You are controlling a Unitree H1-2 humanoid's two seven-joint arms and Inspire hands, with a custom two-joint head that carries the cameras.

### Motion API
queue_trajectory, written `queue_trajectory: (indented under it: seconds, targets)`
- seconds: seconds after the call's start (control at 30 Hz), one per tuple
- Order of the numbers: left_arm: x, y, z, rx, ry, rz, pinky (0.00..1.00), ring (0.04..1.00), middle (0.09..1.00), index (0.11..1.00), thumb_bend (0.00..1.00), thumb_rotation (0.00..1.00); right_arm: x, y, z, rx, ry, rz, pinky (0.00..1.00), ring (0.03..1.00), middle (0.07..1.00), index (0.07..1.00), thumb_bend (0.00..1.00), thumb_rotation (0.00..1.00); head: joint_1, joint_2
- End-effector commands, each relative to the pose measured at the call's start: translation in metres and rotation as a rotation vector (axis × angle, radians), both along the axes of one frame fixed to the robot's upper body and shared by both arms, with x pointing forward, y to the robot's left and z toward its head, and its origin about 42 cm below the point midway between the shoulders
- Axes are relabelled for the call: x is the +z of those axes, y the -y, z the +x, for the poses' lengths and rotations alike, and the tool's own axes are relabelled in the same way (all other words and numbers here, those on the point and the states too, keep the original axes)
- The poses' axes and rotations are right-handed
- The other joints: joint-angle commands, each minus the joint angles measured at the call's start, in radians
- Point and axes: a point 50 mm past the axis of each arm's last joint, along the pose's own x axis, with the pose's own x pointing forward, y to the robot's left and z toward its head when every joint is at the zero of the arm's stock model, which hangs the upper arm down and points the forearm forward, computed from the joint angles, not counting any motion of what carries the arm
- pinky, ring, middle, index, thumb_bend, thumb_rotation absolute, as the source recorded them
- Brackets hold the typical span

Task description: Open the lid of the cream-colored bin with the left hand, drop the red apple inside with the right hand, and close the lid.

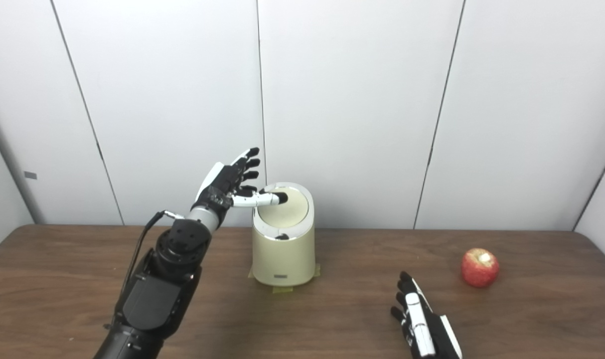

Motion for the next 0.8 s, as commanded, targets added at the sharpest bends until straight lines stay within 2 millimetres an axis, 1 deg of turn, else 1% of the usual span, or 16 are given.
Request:
queue_trajectory:
  seconds: [0.0, 0.17, 0.27, 0.4, 0.5, 0.57, 0.63, 0.73, 0.77]
  targets:
    - [0.0349, 0.0082, 0.0076, -0.024, 0.101, 0.006, 0.83, 0.927, 0.961, 0.985, 0.85, 0.07, 0.0153, -0.0049, 0.0099, 0.018, 0.083, 0.019, 0.94, 0.982, 0.969, 0.938, 0.42, 0.88, -0.001, 0.000]
    - [0.0276, 0.0071, 0.0086, -0.015, 0.077, 0.051, 0.85, 0.936, 0.960, 0.983, 0.82, 0.04, 0.0158, -0.0068, 0.0103, 0.009, 0.080, 0.029, 0.93, 0.975, 0.963, 0.935, 0.41, 0.90, -0.005, 0.001]
    - [0.0258, 0.0063, 0.0085, -0.016, 0.087, 0.076, 0.87, 0.936, 0.954, 0.977, 0.80, 0.01, 0.0162, -0.0065, 0.0102, 0.011, 0.082, 0.035, 0.93, 0.975, 0.961, 0.937, 0.43, 0.92, -0.005, 0.001]
    - [0.0259, 0.0054, 0.0114, -0.008, 0.110, 0.119, 0.87, 0.922, 0.940, 0.965, 0.80, 0.00, 0.0153, -0.0064, 0.0102, 0.011, 0.088, 0.043, 0.92, 0.974, 0.961, 0.938, 0.43, 0.92, -0.014, 0.004]
    - [0.0271, 0.0056, 0.0124, -0.003, 0.124, 0.138, 0.87, 0.899, 0.927, 0.957, 0.80, 0.00, 0.0144, -0.0068, 0.0102, 0.013, 0.088, 0.051, 0.93, 0.974, 0.962, 0.939, 0.45, 0.91, -0.018, 0.004]
    - [0.0278, 0.0067, 0.0127, 0.006, 0.138, 0.162, 0.84, 0.885, 0.918, 0.949, 0.79, 0.00, 0.0138, -0.0073, 0.0104, 0.012, 0.088, 0.049, 0.92, 0.972, 0.962, 0.938, 0.46, 0.90, -0.018, 0.004]
    - [0.0279, 0.0083, 0.0127, 0.016, 0.148, 0.189, 0.80, 0.867, 0.910, 0.940, 0.79, 0.00, 0.0134, -0.0080, 0.0104, 0.009, 0.088, 0.048, 0.93, 0.973, 0.962, 0.939, 0.46, 0.89, -0.017, 0.007]
    - [0.0275, 0.0100, 0.0123, 0.019, 0.167, 0.225, 0.78, 0.859, 0.909, 0.936, 0.77, 0.00, 0.0134, -0.0086, 0.0102, 0.009, 0.094, 0.050, 0.93, 0.971, 0.962, 0.940, 0.44, 0.90, -0.015, 0.010]
    - [0.0268, 0.0103, 0.0123, 0.020, 0.175, 0.232, 0.78, 0.852, 0.905, 0.934, 0.76, 0.00, 0.0134, -0.0089, 0.0103, 0.009, 0.097, 0.054, 0.93, 0.971, 0.963, 0.940, 0.45, 0.89, -0.014, 0.011]
